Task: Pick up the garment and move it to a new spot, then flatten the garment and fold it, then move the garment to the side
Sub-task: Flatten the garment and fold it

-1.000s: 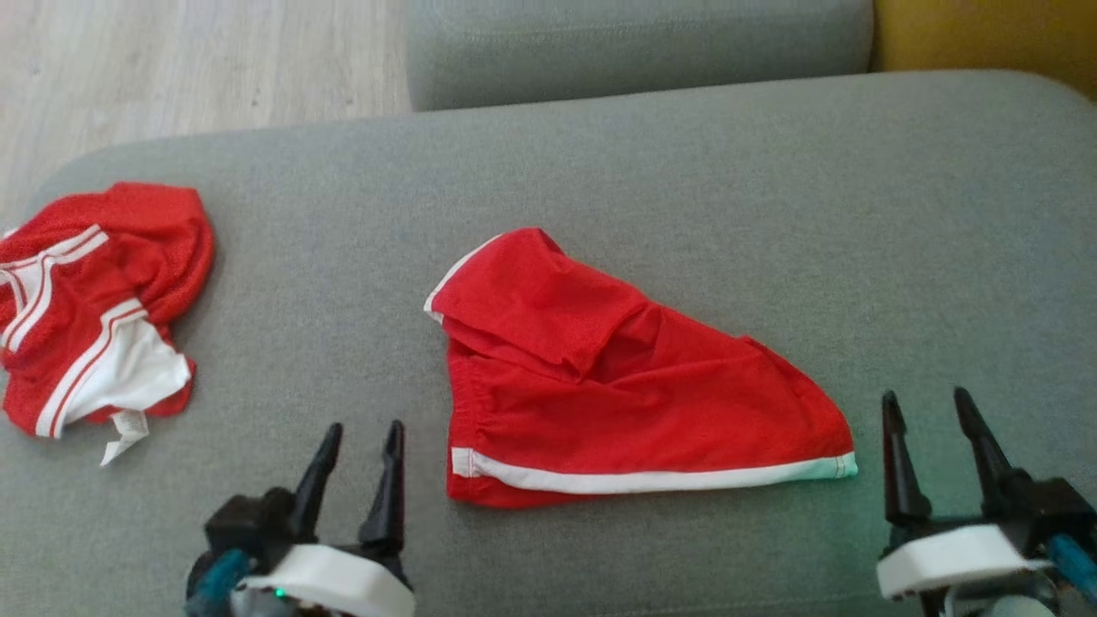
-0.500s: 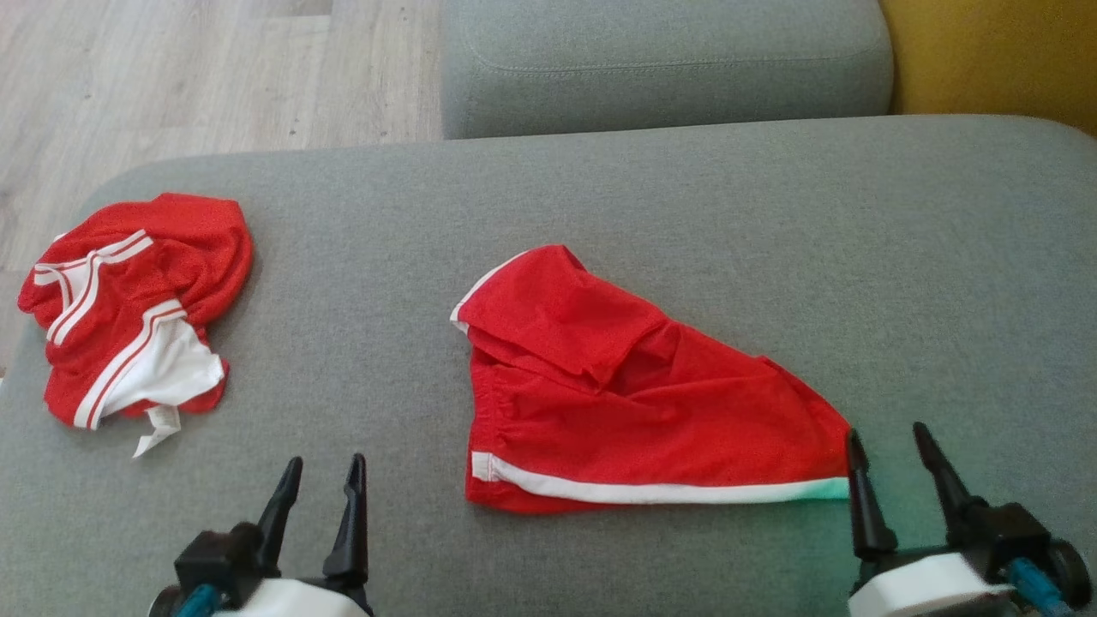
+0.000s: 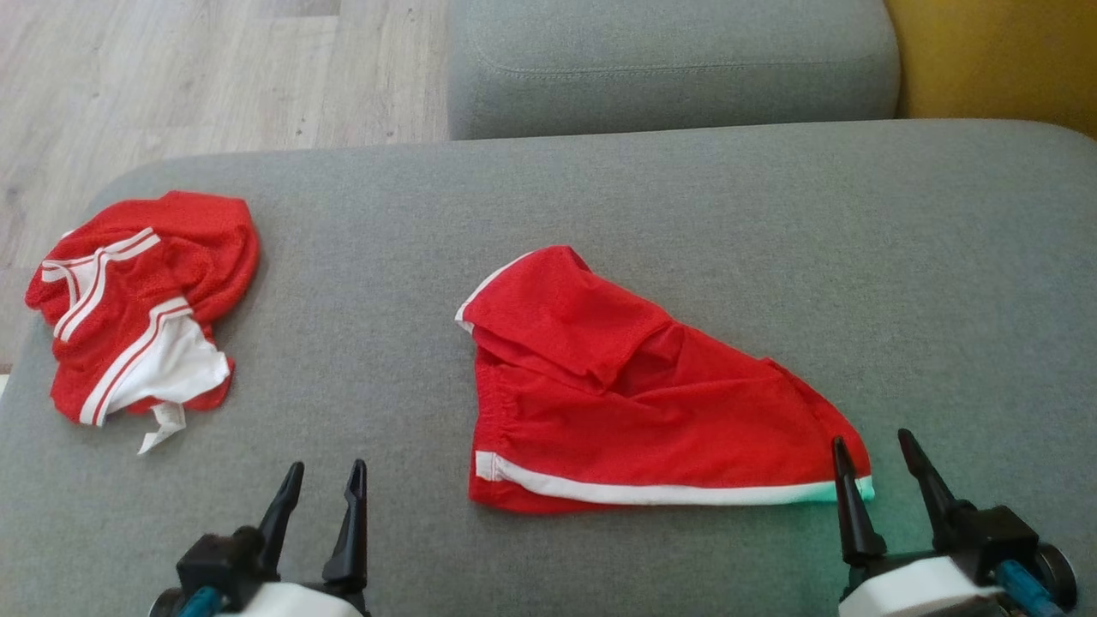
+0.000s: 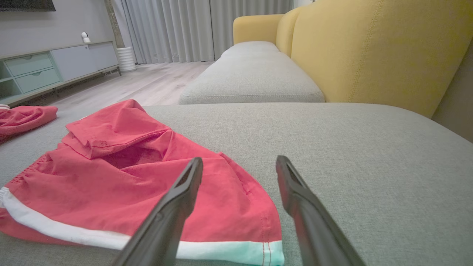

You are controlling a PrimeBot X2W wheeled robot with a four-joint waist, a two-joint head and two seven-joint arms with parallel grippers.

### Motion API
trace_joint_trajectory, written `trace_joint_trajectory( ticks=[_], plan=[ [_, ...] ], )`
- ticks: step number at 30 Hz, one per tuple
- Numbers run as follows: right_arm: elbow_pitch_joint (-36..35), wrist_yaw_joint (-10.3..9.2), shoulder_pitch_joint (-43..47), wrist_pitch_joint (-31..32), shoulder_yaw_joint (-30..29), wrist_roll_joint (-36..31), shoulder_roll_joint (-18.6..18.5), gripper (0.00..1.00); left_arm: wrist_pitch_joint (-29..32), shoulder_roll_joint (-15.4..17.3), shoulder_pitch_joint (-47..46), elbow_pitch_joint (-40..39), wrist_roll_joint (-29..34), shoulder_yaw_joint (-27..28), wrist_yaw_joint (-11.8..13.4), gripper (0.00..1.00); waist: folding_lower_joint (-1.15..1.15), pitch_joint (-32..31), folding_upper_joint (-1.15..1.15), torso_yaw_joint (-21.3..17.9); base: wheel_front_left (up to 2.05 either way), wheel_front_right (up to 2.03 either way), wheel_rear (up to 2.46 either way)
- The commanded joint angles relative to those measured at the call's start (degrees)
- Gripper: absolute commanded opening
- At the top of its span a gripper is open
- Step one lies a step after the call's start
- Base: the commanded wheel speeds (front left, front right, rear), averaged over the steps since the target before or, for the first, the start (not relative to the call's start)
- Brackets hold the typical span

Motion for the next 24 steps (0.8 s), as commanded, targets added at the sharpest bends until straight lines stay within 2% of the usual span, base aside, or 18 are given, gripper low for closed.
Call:
trace_joint_trajectory(
  ticks=[1, 6, 12, 15, 24],
  plan=[
    [-1.72, -0.04, -1.83, -0.78, 1.41, 0.28, -0.39, 1.0, -0.72, -0.31, -2.25, -1.68, 0.56, 2.22, -0.36, 1.0, 0.0, 0.02, 0.0, -0.08, 0.0, 0.0, 0.0],
    [0.6, -0.04, -1.98, 1.29, -1.09, 0.15, -0.39, 1.0, -0.72, -0.41, -2.8, -0.45, 0.17, -0.71, -1.04, 1.0, 0.0, 0.21, 0.0, -0.42, 0.0, 0.0, 0.0],
    [1.51, -0.04, -4.68, 13.2, -2.69, 0.05, -0.39, 1.0, 2.76, -0.43, -6.04, 2.86, -0.39, -6.19, -1.6, 1.0, 0.0, 2.42, 0.0, -1.5, 0.0, 0.0, 0.0],
    [1.21, -0.04, -6.08, 18.64, -1.95, -1.0, -0.42, 1.0, 5.69, -0.43, -8.07, 3.19, -0.62, -7.61, -1.67, 1.0, 0.0, 4.05, 0.0, -1.79, 0.0, 0.0, 0.0],
    [1.12, -0.04, -8.02, 25.92, 0.97, 0.08, -1.09, 1.0, 12.25, -0.28, -11.62, 4.54, -1.24, -9.64, -1.95, 1.0, 0.0, 7.97, 0.0, -1.93, 0.0, 0.0, 0.0]
  ],
)
